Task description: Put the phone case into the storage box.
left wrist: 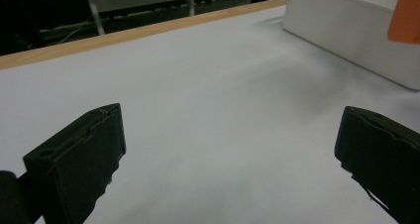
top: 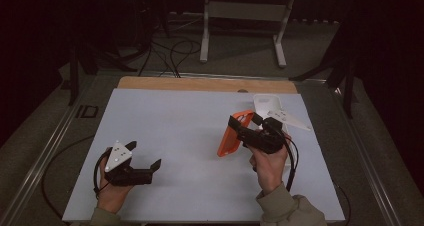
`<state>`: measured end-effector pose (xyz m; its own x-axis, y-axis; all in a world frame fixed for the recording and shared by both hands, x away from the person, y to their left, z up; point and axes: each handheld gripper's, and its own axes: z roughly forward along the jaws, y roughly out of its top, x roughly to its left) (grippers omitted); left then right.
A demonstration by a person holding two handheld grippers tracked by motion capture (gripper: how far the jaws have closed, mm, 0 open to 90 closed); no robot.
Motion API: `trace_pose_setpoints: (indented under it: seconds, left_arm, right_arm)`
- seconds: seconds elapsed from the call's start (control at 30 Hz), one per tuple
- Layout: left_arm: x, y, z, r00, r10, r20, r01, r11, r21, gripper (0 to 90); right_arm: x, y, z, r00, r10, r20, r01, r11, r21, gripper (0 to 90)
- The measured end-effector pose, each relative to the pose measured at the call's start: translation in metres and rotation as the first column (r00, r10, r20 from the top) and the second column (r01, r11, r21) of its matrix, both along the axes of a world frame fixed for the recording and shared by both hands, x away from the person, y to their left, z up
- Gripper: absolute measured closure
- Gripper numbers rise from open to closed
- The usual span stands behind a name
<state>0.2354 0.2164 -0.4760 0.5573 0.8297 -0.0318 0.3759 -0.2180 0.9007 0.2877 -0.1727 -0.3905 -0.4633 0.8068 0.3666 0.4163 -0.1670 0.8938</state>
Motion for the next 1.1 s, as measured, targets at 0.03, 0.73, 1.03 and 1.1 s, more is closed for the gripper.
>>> trace_pose_setpoints:
  seconds: [0.03, 0.73, 1.03, 1.1]
  left_arm:
    - [-0.001, 0.002, -0.001, 1.0, 0.001, 0.001, -0.001, 1.0, -0.001, 0.3]
    - [-0.015, 0.019, -0.021, 0.9992, -0.014, 0.036, 0.015, 0.9998, -0.016, 0.3]
    - [-0.015, 0.016, -0.022, 0.9993, -0.016, 0.035, 0.016, 0.9999, -0.006, 0.3]
    - [-0.015, 0.015, -0.022, 0.9993, -0.017, 0.035, 0.017, 0.9999, -0.003, 0.3]
  right_arm:
    - [0.0, 0.0, 0.0, 1.0, -0.002, -0.002, 0.002, 1.0, -0.001, 16.6]
    - [0.003, -0.007, 0.006, 0.9996, -0.025, 0.013, 0.025, 1.0, -0.009, 16.6]
    - [0.008, -0.01, 0.008, 0.999, -0.038, 0.024, 0.039, 0.999, -0.025, 16.6]
    - [0.009, -0.011, 0.009, 0.9989, -0.042, 0.023, 0.043, 0.999, -0.025, 16.6]
